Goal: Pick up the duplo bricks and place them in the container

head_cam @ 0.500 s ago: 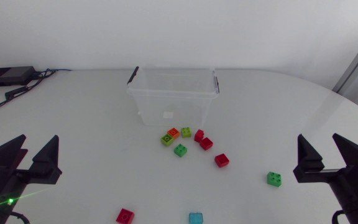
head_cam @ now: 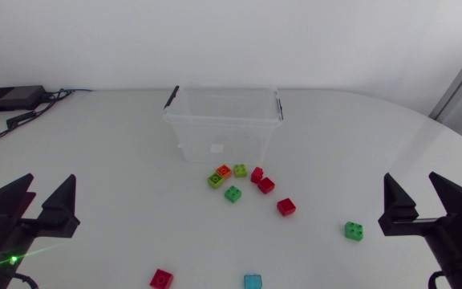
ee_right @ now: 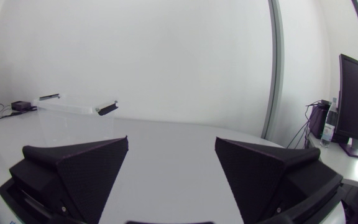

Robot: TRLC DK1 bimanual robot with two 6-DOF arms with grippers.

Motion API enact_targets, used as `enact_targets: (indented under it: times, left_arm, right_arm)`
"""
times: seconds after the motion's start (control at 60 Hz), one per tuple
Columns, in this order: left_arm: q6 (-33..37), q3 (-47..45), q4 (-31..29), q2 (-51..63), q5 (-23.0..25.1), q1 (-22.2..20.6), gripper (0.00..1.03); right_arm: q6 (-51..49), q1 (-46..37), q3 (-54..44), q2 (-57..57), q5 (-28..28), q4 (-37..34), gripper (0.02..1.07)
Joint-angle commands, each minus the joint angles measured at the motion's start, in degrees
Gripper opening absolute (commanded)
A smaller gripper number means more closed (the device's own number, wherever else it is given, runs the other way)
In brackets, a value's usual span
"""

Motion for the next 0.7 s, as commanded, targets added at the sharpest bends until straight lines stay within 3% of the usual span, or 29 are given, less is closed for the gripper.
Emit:
enact_targets:
  times: [0.0,0.367,0.683]
  left_arm:
    - [0.5,-1.2,-0.1,-0.5,-0.3,-0.3,0.98]
    - [1.0,2.5,0.2,0.9,-0.3,-2.6,0.96]
    - [1.0,13.5,1.7,21.5,-0.2,-3.1,0.96]
  right_arm:
    - [1.0,0.0,-1.2,-0.4,0.1,0.0,1.03]
    - [0.9,-0.2,-0.5,-0.3,0.5,2.4,1.03]
    - [1.2,0.0,5.4,10.8,0.6,3.9,1.02]
